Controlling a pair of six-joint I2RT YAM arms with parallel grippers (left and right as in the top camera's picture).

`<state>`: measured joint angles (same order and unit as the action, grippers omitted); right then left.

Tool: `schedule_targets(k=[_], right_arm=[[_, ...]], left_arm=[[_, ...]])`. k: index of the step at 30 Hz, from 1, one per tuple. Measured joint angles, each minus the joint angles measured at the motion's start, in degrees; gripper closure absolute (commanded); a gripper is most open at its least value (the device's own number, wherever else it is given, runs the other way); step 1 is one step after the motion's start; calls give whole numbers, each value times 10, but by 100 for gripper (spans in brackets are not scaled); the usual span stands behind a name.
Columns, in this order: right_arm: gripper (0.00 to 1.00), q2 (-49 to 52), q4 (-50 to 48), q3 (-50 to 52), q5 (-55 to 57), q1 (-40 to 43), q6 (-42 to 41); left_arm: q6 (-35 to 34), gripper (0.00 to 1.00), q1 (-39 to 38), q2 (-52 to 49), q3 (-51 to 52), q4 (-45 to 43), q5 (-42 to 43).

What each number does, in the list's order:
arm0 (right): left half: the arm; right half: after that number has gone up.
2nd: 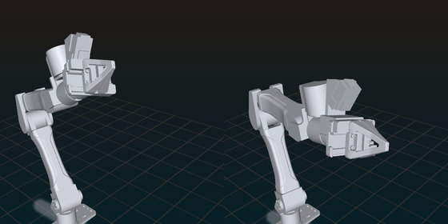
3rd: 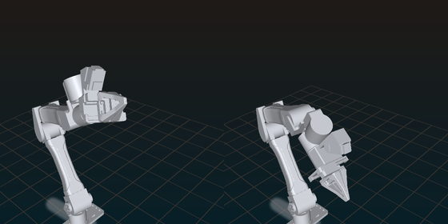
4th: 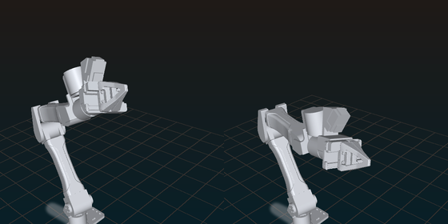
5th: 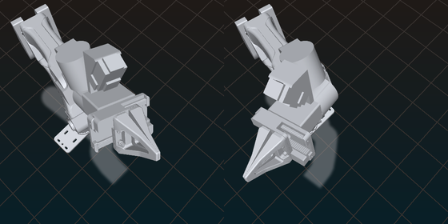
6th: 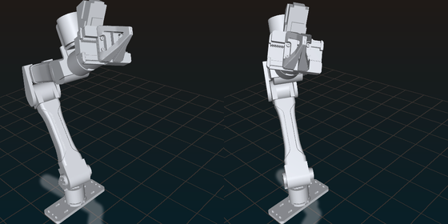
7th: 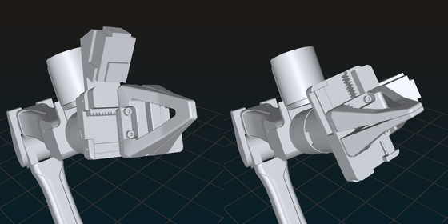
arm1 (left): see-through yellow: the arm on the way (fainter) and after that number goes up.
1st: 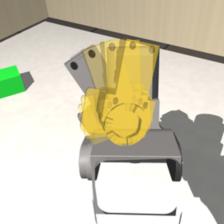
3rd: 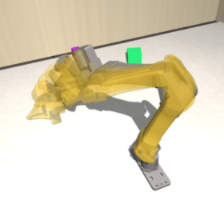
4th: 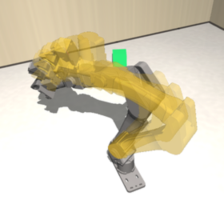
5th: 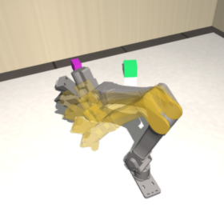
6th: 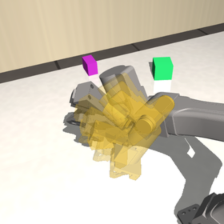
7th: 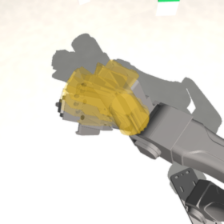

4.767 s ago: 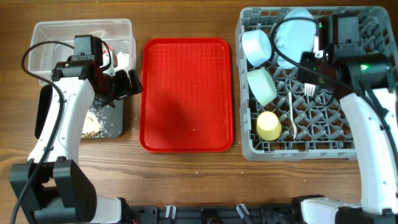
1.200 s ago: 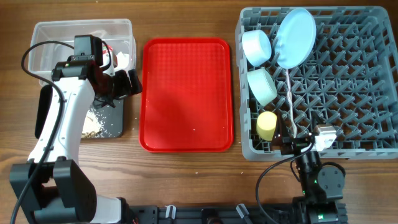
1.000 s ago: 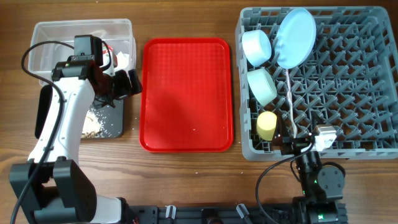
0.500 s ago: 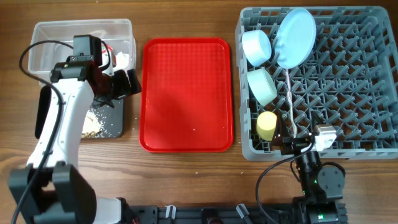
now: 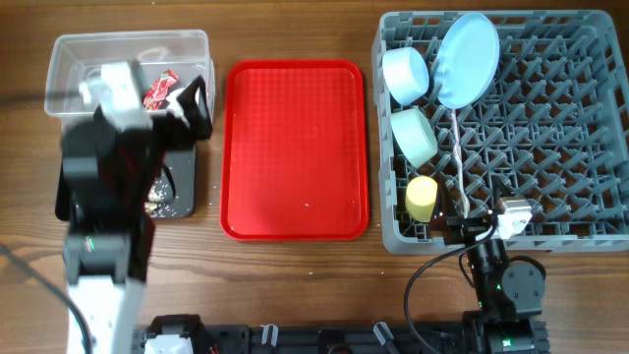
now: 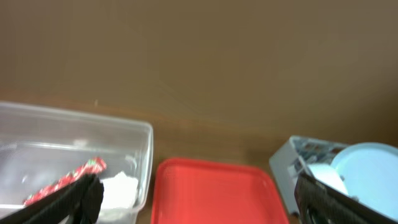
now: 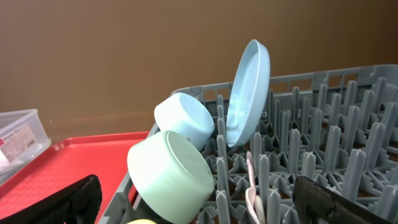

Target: Sort waste into correct bins and load items into the dishwasher rack

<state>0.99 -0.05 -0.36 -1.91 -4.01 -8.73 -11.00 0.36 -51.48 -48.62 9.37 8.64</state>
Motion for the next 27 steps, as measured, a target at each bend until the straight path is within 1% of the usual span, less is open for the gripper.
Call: schedule_targets(k=[3, 6, 12, 15, 19, 27], right_arm=[[0, 0, 0, 0, 0, 0, 0], [0, 0, 0, 0, 0, 0, 0], [0, 0, 0, 0, 0, 0, 0], [0, 0, 0, 0, 0, 0, 0], [0, 0, 0, 0, 0, 0, 0], [0, 0, 0, 0, 0, 0, 0]], left_arm=[[0, 0, 0, 83, 97, -57, 2], [0, 0, 0, 169, 188, -96, 2], [0, 0, 0, 304, 322, -147, 2], [0, 0, 0, 347, 359, -147, 2], [0, 0, 0, 386, 383, -148, -5], [0, 0, 0, 432, 414, -149, -14]])
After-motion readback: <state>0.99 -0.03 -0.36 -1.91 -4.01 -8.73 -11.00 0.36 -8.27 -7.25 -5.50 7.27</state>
